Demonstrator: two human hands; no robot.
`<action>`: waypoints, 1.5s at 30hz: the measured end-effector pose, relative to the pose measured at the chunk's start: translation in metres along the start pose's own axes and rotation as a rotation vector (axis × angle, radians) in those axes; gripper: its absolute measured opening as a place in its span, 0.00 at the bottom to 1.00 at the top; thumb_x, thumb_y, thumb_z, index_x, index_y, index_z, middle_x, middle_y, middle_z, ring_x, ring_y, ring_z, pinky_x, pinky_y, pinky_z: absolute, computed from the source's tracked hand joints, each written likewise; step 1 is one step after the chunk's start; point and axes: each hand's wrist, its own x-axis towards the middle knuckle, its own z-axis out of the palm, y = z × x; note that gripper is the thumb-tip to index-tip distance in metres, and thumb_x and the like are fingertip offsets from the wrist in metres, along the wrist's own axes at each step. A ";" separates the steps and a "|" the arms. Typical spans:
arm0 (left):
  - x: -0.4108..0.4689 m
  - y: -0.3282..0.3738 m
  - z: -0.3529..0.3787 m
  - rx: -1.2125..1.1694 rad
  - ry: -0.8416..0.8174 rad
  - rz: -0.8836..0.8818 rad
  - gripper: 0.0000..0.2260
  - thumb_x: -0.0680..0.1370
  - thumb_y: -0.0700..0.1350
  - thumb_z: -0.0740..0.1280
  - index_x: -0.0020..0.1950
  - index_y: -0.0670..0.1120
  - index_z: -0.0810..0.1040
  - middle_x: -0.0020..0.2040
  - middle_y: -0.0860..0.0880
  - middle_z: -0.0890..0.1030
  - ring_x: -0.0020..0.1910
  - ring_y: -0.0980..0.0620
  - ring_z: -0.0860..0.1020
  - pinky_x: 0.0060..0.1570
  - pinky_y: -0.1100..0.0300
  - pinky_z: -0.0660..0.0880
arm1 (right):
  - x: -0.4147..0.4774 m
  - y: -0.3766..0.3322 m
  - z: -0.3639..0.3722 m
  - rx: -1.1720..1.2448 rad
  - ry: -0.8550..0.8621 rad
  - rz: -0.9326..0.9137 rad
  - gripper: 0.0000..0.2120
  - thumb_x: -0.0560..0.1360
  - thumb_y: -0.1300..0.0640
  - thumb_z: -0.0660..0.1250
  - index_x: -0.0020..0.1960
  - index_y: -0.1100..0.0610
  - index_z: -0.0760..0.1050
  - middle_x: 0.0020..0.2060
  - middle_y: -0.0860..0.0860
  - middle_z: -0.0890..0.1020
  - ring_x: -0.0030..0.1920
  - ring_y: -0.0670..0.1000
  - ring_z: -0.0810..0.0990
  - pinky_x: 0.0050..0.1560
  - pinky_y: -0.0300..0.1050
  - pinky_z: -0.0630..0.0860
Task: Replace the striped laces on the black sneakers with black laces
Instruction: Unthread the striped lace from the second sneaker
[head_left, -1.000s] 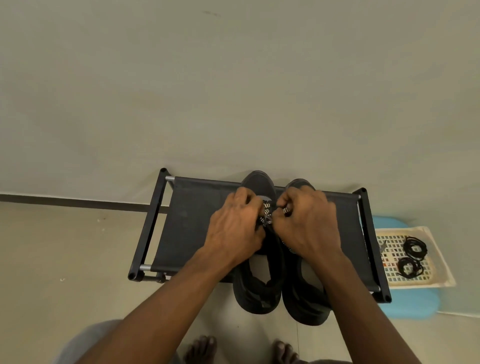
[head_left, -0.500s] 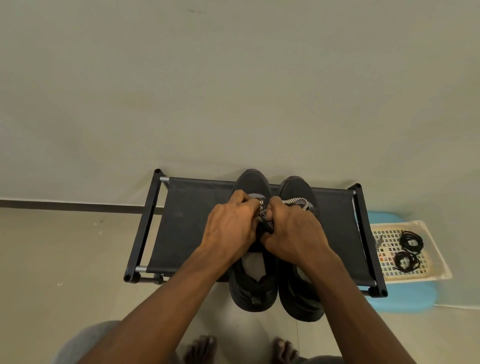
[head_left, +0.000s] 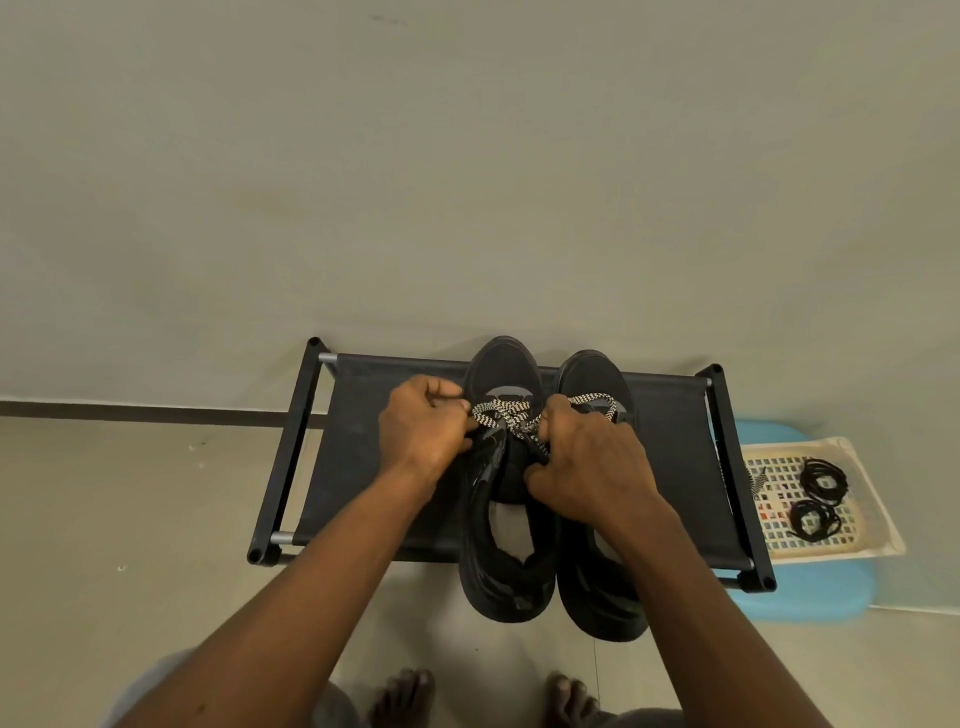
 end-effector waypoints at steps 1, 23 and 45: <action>0.002 0.001 -0.002 0.067 -0.018 0.067 0.08 0.76 0.39 0.71 0.47 0.53 0.83 0.43 0.54 0.86 0.43 0.53 0.87 0.49 0.47 0.85 | 0.000 0.000 0.001 0.009 0.005 0.000 0.21 0.74 0.48 0.68 0.62 0.55 0.69 0.50 0.54 0.81 0.52 0.59 0.80 0.57 0.53 0.74; -0.027 0.002 0.009 0.999 -0.121 0.797 0.13 0.77 0.52 0.69 0.60 0.49 0.78 0.61 0.52 0.78 0.47 0.45 0.82 0.43 0.53 0.76 | 0.001 -0.001 0.000 0.060 0.068 0.011 0.23 0.76 0.49 0.65 0.68 0.54 0.67 0.55 0.57 0.81 0.54 0.61 0.81 0.52 0.53 0.75; -0.007 0.028 -0.009 -0.180 -0.262 0.054 0.09 0.75 0.37 0.68 0.54 0.44 0.82 0.43 0.45 0.85 0.41 0.47 0.84 0.51 0.48 0.82 | 0.001 0.002 -0.002 0.024 -0.030 0.003 0.24 0.77 0.51 0.64 0.71 0.52 0.63 0.49 0.56 0.82 0.49 0.61 0.82 0.55 0.54 0.76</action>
